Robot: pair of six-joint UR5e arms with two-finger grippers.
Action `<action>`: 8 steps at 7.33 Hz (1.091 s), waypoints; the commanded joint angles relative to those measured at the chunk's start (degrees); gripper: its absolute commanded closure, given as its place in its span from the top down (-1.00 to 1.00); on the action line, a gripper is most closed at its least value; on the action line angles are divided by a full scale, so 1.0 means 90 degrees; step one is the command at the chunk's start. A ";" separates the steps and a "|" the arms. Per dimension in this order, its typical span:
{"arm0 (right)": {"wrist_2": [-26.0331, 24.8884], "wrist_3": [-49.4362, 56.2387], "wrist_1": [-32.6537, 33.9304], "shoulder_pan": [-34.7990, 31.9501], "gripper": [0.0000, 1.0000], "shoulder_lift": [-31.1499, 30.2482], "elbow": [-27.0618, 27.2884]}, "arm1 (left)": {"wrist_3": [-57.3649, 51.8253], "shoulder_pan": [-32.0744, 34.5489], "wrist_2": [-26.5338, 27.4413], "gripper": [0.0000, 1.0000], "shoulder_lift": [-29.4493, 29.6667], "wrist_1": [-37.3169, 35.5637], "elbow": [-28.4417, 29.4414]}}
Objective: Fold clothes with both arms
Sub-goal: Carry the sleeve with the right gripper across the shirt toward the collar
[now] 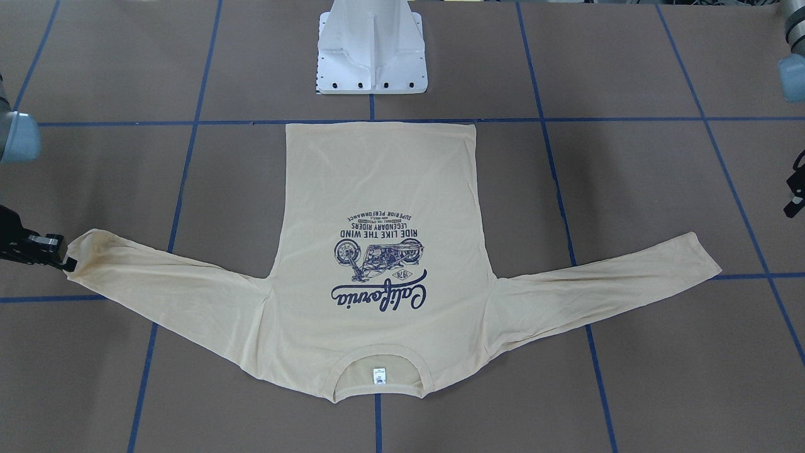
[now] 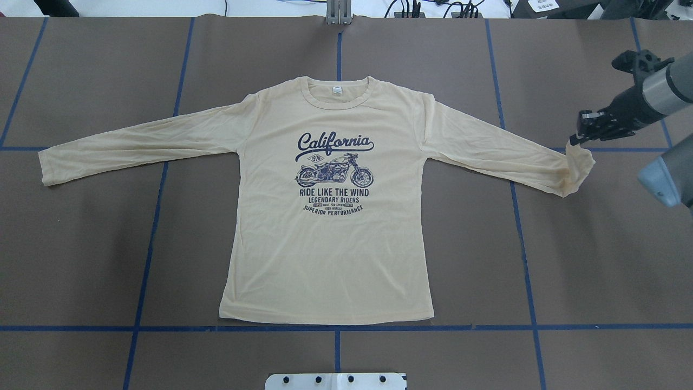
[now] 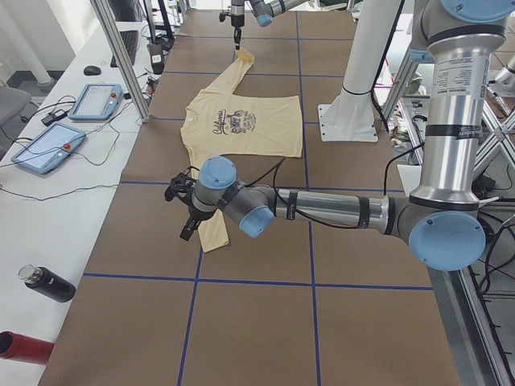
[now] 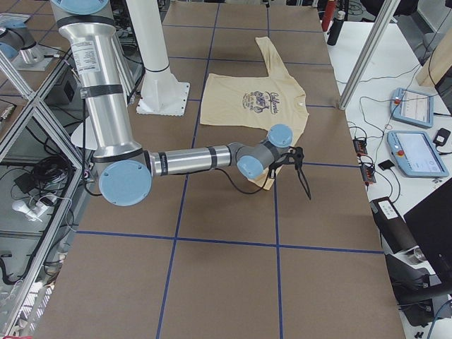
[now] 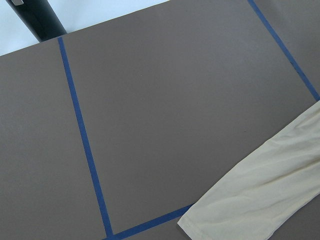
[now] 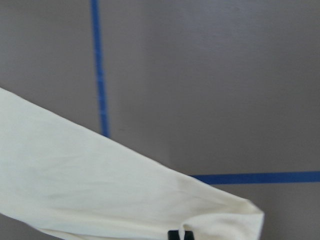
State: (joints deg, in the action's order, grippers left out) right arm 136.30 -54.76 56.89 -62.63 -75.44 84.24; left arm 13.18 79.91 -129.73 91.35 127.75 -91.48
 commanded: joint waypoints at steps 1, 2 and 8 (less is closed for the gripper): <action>-0.1014 -0.2275 0.0026 0.1287 -1.00 0.1480 -0.0062 | 0.0010 -0.0011 0.0001 0.99 0.0007 0.0210 0.0038; -0.1864 -0.3049 0.0442 0.1788 -1.00 0.2348 -0.0218 | 0.0010 -0.0021 0.0010 0.99 0.0007 0.0210 0.0047; -0.3910 -0.3925 0.0839 0.3071 -1.00 0.6593 -0.3819 | 0.0010 -0.0040 -0.0009 1.00 0.0016 0.0220 0.0028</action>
State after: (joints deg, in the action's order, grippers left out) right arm 104.67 -89.55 65.95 -36.95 -19.83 54.61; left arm 13.27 79.62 -129.80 91.43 129.66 -91.19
